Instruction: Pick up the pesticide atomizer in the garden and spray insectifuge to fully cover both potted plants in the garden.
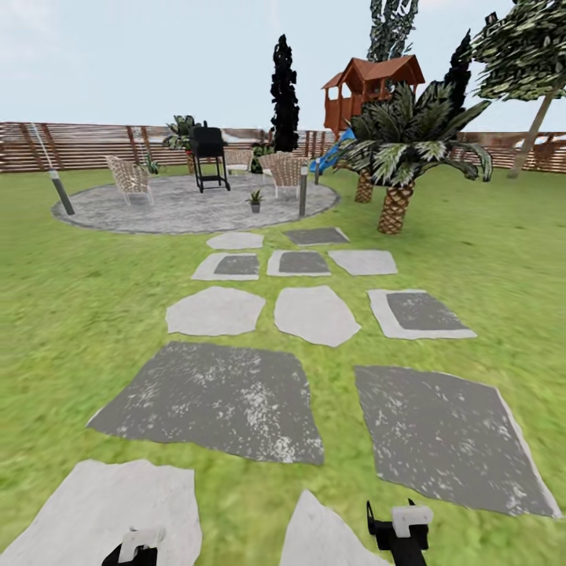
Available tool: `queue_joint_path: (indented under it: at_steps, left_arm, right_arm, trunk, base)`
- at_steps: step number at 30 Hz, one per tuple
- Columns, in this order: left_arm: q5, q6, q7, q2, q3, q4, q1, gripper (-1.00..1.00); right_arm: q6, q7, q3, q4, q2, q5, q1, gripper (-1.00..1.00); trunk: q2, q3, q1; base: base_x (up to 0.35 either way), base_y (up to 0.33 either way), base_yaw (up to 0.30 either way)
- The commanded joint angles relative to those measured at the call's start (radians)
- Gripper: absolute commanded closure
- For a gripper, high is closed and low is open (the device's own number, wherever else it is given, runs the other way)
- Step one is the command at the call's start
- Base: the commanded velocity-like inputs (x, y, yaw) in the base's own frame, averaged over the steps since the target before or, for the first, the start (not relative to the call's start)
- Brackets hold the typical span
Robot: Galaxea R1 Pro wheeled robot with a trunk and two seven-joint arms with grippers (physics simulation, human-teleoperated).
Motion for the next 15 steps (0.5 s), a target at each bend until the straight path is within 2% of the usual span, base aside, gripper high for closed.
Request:
queue_joint_path:
  at_steps: [1, 12, 15]
  left_arm:
    - [0.009, -0.003, 0.003, 0.001, -0.007, 0.001, -0.001, 1.00]
    - [0.010, -0.003, 0.003, 0.001, -0.007, 0.001, -0.001, 1.00]
    - [0.010, -0.003, 0.003, 0.001, -0.007, 0.002, -0.001, 1.00]
  right_arm:
    - [0.000, -0.010, 0.002, 0.001, 0.000, 0.009, 0.000, -1.00]
    - [0.000, -0.010, 0.002, 0.001, 0.000, 0.009, 0.000, -1.00]
    - [0.000, -0.010, 0.002, 0.001, 0.000, 0.009, 0.000, -1.00]
  trunk:
    - [0.000, 0.000, 0.000]
    - [0.000, 0.010, 0.000]
    - [0.000, 0.011, 0.000]
  base:
    - [0.340, 0.000, 0.180]
    - [0.340, 0.000, 0.179]
    - [0.340, 0.054, 0.071]
